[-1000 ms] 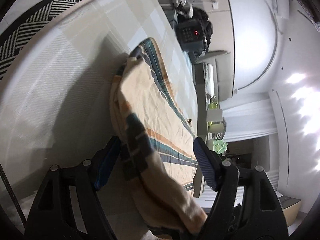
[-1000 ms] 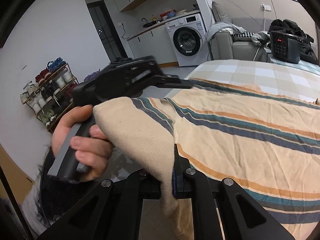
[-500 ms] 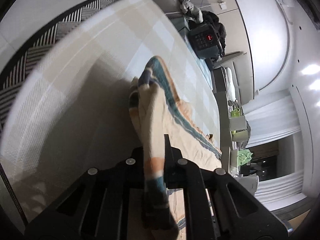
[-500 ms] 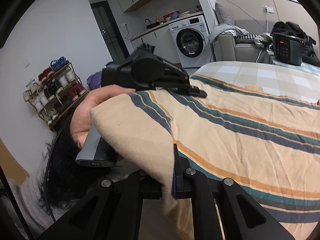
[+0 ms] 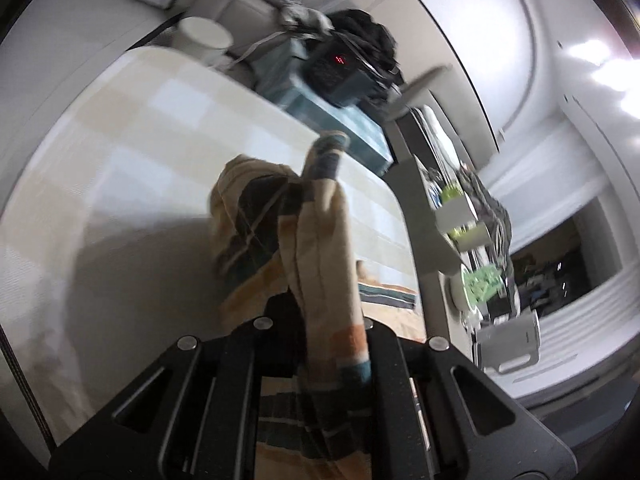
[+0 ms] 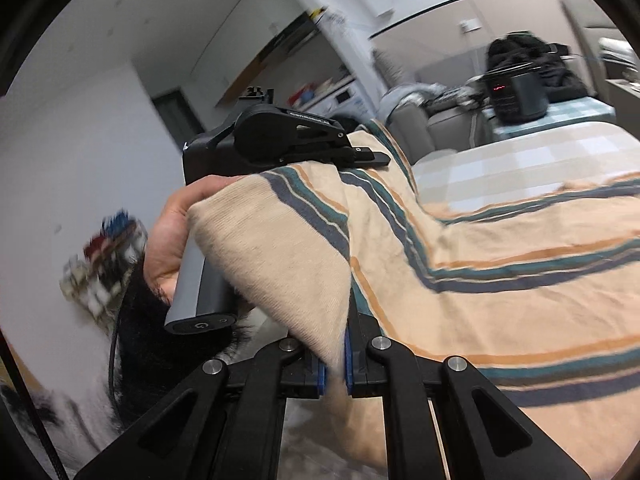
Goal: Fold small clothes
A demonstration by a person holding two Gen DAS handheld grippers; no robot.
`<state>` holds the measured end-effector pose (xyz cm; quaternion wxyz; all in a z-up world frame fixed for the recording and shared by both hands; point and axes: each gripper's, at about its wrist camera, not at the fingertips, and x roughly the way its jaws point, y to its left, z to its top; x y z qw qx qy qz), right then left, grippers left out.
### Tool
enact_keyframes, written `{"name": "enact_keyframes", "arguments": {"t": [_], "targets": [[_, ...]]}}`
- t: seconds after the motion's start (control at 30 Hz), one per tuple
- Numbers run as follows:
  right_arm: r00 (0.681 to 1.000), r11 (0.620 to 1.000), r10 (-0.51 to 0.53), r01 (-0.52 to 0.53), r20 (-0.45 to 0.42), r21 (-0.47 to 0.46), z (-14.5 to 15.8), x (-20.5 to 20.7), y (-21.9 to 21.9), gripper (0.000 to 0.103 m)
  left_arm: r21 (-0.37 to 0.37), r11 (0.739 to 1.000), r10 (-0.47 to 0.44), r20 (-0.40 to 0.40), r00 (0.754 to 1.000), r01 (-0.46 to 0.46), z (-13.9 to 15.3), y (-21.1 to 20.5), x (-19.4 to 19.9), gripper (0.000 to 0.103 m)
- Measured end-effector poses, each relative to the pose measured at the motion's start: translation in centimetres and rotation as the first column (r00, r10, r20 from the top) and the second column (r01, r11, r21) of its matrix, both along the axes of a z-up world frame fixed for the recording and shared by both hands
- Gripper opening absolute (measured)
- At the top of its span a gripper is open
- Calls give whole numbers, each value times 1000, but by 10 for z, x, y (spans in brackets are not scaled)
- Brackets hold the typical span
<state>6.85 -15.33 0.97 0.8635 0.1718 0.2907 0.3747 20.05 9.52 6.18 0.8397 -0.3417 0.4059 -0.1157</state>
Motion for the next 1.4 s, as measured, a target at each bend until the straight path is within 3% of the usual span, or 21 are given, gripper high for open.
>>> {"name": "enact_keyframes", "arguments": {"t": [0.17, 0.3, 0.47, 0.53, 0.63, 0.7, 0.8, 0.93, 1.03, 1.17, 1.27, 1.33, 1.4], "targets": [[992, 989, -125, 124, 1, 78, 5, -10, -67, 7, 60, 992, -116, 9, 993, 115, 25, -101, 28, 6], [972, 965, -235, 236, -20, 111, 2, -17, -124, 7, 97, 972, -213, -16, 977, 213, 27, -189, 44, 6], [923, 917, -368, 381, -115, 121, -18, -15, -192, 7, 133, 937, -313, -92, 945, 323, -6, -289, 68, 7], [906, 909, -387, 406, -172, 94, -32, -11, -209, 9, 157, 923, -330, -150, 932, 352, -24, -316, 78, 12], [866, 904, -392, 425, -311, 43, -61, -2, -236, 17, 166, 912, -347, -174, 922, 375, -44, -341, 87, 38], [847, 895, -421, 445, -325, 1, -70, -4, -251, 24, 190, 907, -352, -151, 924, 376, -43, -345, 82, 75], [858, 905, -393, 425, -330, 26, -72, -5, -264, 28, 214, 904, -363, -70, 929, 370, -26, -333, 69, 83], [872, 910, -393, 415, -291, 16, -69, -8, -269, 48, 261, 895, -371, -9, 929, 360, -6, -310, 48, 89], [868, 906, -407, 423, -284, -4, -67, -6, -271, 50, 296, 889, -373, 25, 927, 350, 4, -285, 26, 99], [848, 897, -425, 441, -316, -25, -67, 7, -272, 50, 329, 896, -329, 37, 944, 299, 2, -231, -17, 99], [825, 886, -452, 459, -341, -65, -69, 18, -271, 45, 322, 908, -291, 28, 956, 267, -9, -195, -43, 100], [809, 875, -476, 473, -344, -99, -67, 22, -270, 20, 322, 914, -266, 22, 964, 245, -19, -180, -57, 100], [814, 877, -476, 468, -334, -110, -63, 21, -270, 12, 324, 913, -263, 4, 965, 248, -29, -169, -71, 100]]}}
